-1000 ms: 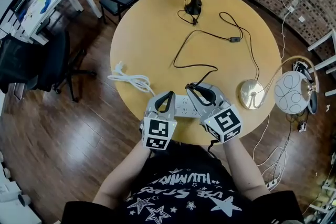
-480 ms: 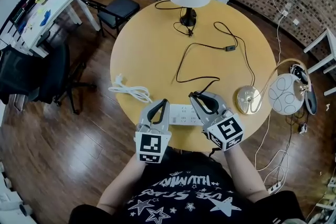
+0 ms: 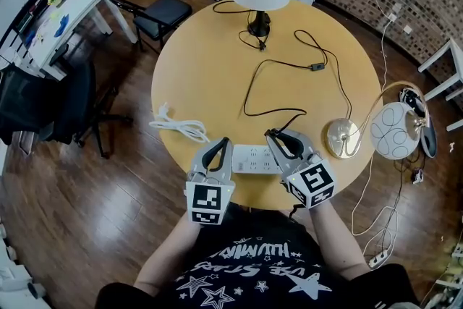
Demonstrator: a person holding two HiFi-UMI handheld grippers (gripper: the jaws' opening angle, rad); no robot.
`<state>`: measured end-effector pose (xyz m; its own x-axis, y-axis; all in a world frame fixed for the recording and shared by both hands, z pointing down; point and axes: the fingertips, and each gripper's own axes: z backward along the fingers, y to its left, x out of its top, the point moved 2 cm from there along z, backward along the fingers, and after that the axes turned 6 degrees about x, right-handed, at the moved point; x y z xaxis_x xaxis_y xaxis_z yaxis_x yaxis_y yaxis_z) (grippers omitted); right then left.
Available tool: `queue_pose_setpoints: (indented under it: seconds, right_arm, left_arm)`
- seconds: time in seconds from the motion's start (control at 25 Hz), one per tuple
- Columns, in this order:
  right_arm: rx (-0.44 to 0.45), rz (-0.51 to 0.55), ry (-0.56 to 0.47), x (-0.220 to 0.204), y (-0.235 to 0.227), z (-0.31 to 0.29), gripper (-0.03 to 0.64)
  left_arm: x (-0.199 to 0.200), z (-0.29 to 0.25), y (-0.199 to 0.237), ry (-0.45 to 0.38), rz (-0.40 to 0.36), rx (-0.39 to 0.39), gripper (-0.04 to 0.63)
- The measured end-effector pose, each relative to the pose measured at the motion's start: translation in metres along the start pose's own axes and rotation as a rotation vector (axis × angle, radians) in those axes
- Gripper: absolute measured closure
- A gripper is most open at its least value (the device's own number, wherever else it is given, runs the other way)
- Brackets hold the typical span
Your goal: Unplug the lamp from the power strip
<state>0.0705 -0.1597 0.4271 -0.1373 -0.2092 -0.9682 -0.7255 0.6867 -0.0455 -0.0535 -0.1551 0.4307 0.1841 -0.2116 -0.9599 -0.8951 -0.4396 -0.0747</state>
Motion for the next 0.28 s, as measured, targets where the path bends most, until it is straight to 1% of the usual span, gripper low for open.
queue_pose_setpoints:
  seconds: [0.28]
  right_arm:
    - [-0.008,-0.016,0.003,-0.0028,-0.0039,-0.0018,0.56]
  left_arm:
    - [-0.0044,-0.0013,0.0017,0.01,-0.002,-0.001,0.591]
